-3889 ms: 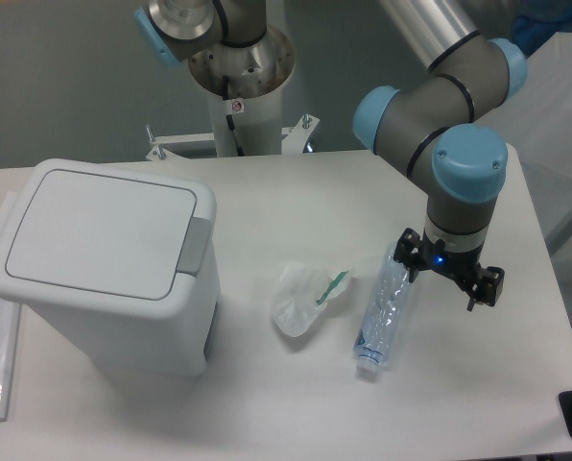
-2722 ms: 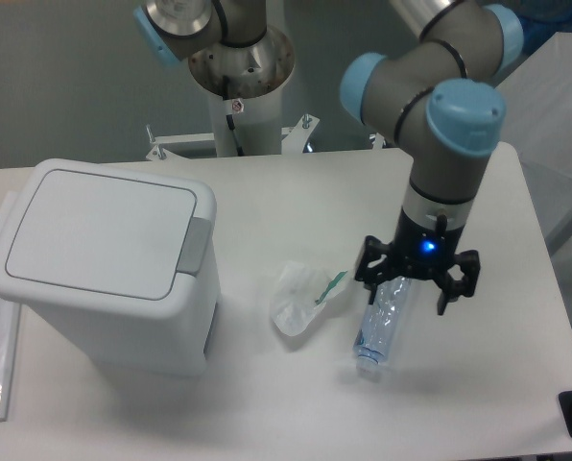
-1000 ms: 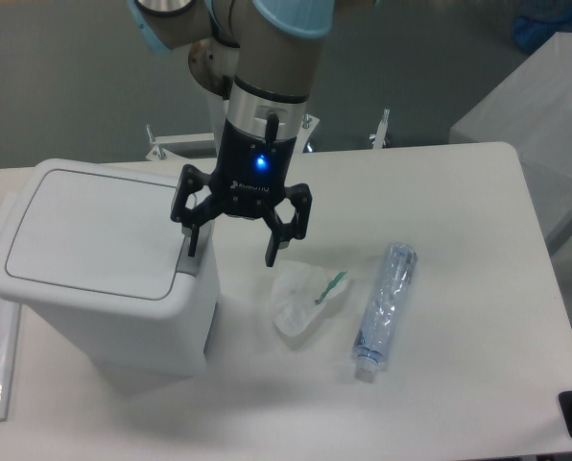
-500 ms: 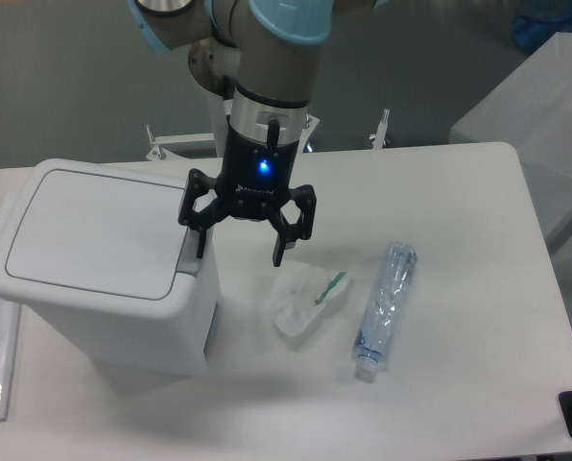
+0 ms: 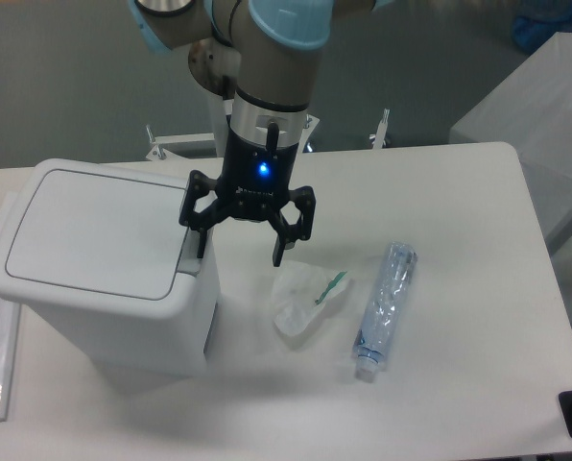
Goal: Open the trash can
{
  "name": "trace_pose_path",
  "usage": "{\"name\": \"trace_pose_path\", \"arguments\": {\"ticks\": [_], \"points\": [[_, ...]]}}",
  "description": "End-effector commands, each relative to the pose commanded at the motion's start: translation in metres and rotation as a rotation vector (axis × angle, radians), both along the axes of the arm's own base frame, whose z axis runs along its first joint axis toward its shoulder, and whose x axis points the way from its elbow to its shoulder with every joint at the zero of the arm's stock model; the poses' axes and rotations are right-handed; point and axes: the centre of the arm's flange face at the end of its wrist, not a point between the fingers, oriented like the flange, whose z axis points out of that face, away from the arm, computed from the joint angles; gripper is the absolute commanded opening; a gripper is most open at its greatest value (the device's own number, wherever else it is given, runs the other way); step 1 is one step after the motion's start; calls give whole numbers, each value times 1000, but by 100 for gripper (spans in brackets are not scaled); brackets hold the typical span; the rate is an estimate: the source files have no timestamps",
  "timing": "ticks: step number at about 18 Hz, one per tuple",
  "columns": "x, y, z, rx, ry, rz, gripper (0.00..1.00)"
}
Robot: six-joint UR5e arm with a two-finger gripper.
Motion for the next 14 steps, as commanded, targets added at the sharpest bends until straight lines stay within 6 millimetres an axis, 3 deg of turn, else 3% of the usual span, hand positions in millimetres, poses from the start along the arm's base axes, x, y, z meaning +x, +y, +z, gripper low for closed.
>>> {"name": "trace_pose_path", "arguments": {"ticks": [7,14], "points": [[-2,-1,4,5,4,4,100],[-40,-13,33,42,77,18,100]]}}
